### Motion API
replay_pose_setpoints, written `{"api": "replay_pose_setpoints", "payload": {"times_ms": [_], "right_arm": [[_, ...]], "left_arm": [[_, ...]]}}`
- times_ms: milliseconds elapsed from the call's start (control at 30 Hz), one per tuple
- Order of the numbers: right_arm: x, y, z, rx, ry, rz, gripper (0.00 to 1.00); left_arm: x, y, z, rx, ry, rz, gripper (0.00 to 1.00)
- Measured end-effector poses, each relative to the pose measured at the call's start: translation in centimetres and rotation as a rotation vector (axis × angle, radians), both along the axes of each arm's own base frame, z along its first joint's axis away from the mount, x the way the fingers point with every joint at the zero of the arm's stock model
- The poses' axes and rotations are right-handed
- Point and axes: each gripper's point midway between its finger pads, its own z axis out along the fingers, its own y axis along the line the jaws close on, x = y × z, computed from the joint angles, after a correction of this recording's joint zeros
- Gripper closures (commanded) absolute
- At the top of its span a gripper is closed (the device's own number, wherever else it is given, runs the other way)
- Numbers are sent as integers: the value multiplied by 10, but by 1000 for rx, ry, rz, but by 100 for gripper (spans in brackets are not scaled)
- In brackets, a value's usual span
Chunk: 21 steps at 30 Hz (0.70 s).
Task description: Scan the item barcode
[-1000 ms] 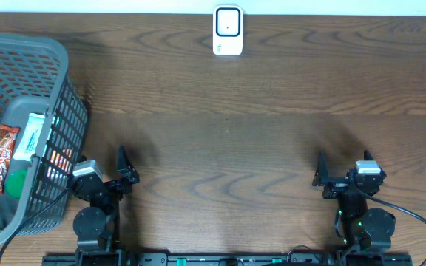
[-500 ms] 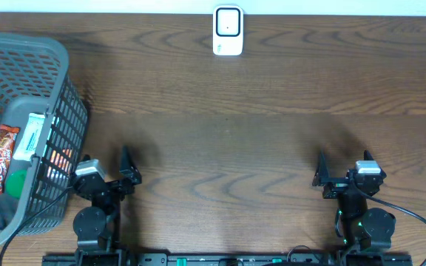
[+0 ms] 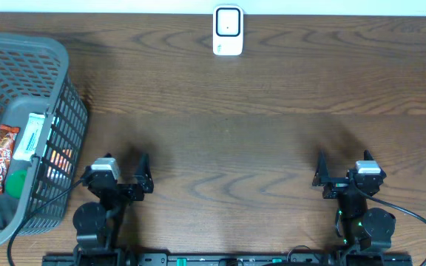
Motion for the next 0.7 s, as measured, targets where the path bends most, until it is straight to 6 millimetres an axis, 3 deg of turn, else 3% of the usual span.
{"api": "replay_pose_setpoints", "payload": {"times_ms": [100, 700], "right_arm": [[0, 0, 0, 0, 0, 0, 1], [0, 0, 0, 0, 0, 0, 1]], "left_arm": [[-2, -5, -1, 14, 49, -36, 7], [9, -18, 45, 33, 181, -128, 7]]}}
